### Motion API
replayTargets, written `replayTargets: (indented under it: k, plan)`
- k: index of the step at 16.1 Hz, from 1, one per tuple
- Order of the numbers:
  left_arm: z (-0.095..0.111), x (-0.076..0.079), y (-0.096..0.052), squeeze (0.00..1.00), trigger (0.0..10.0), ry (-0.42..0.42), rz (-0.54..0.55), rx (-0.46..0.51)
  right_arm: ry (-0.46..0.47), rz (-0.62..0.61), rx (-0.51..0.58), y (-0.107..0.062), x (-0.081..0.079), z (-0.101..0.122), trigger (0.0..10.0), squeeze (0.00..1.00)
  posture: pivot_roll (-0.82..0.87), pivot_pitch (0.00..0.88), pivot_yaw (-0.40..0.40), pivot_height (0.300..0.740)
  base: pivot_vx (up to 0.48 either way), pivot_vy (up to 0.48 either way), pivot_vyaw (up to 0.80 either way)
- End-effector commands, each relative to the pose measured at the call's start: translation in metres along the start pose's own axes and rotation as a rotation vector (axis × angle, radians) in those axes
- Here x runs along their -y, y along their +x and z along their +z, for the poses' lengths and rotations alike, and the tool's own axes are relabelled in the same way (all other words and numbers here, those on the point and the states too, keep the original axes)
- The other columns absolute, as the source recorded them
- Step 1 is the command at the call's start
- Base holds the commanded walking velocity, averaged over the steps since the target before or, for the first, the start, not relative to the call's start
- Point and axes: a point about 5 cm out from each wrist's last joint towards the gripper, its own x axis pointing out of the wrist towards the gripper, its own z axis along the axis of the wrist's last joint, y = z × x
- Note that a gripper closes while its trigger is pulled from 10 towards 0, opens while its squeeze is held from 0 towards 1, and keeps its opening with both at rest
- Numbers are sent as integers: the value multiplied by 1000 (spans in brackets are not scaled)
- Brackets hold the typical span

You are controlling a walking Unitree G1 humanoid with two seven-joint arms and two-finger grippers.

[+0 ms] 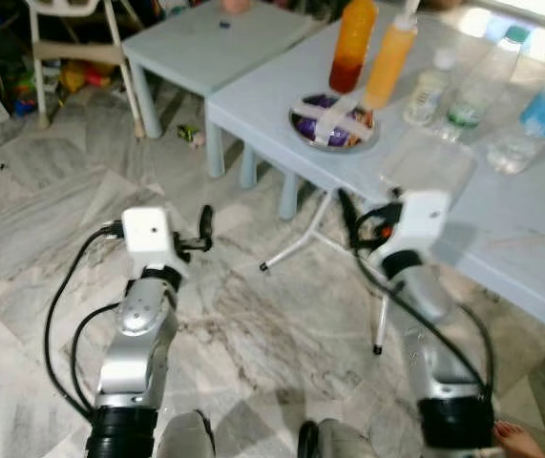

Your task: Restocking fridge

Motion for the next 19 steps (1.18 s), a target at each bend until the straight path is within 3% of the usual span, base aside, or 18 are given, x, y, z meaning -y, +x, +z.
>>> replayTargets:
  k: [1, 6, 7, 8, 9, 10, 11, 12, 15, 16, 17, 18, 19]
  plan:
    - [-1, -1, -1, 0, 10000, 9, 0, -10, 31, -22, -40, -1, 6, -3, 10000, 0, 49, 129, -32, 740, 0, 0, 0]
    - [0, -4, -2, 0, 10000, -9, 13, -37, 41, 2, -54, -4, 7, 0, 10000, 0, 46, 130, -33, 740, 0, 0, 0]
    - [1, -4, -2, 1000, 10000, -2, 8, -34, 30, -17, -46, -5, 10, 1, 10000, 620, 44, 131, -34, 740, 0, 0, 0]
    - [1, -5, -2, 1000, 10000, 22, 37, -32, 22, -28, -50, -4, 12, 1, 10000, 1000, 41, 130, -36, 740, 0, 0, 0]
    - [-1, -6, -1, 1000, 10000, 49, 64, -46, 7, -38, -54, -3, 13, 0, 10000, 1000, 42, 127, -40, 740, 0, 0, 0]
    - [-1, -4, 0, 855, 10000, 33, 50, -39, 47, -28, -35, -2, 13, 2, 0, 0, 41, 125, -42, 740, 0, 0, 0]
    - [-1, -4, -1, 0, 1765, 31, 49, -31, 70, -15, -27, -1, 12, 4, 0, 0, 41, 124, -43, 740, 0, 0, 0]
    - [0, -4, -1, 0, 0, 31, 52, -32, 46, -14, -34, 0, 12, 4, 0, 0, 42, 122, -45, 740, 0, 0, 0]
    - [2, -2, 0, 0, 0, 39, 38, -15, 35, 9, -35, 0, 9, 4, 0, 0, 43, 119, -47, 740, 0, 0, 0]
    - [2, 1, 0, 0, 10000, 0, 15, -21, -3, -8, -39, -1, 9, 4, 7922, 0, 44, 118, -48, 740, 0, 0, 0]
    - [4, 2, 0, 1000, 10000, -16, 13, -9, 37, 1, -30, -1, 7, 5, 10000, 749, 39, 124, -45, 740, 0, 0, 0]
    - [5, 2, 0, 1000, 10000, -19, 11, 0, 33, -2, -22, -1, 7, 6, 10000, 1000, 38, 125, -45, 740, 0, 0, 0]
    - [6, 2, 0, 1000, 10000, -29, 5, -1, 24, -12, -13, -2, 8, 7, 10000, 1000, 37, 125, -44, 740, 0, 0, 0]
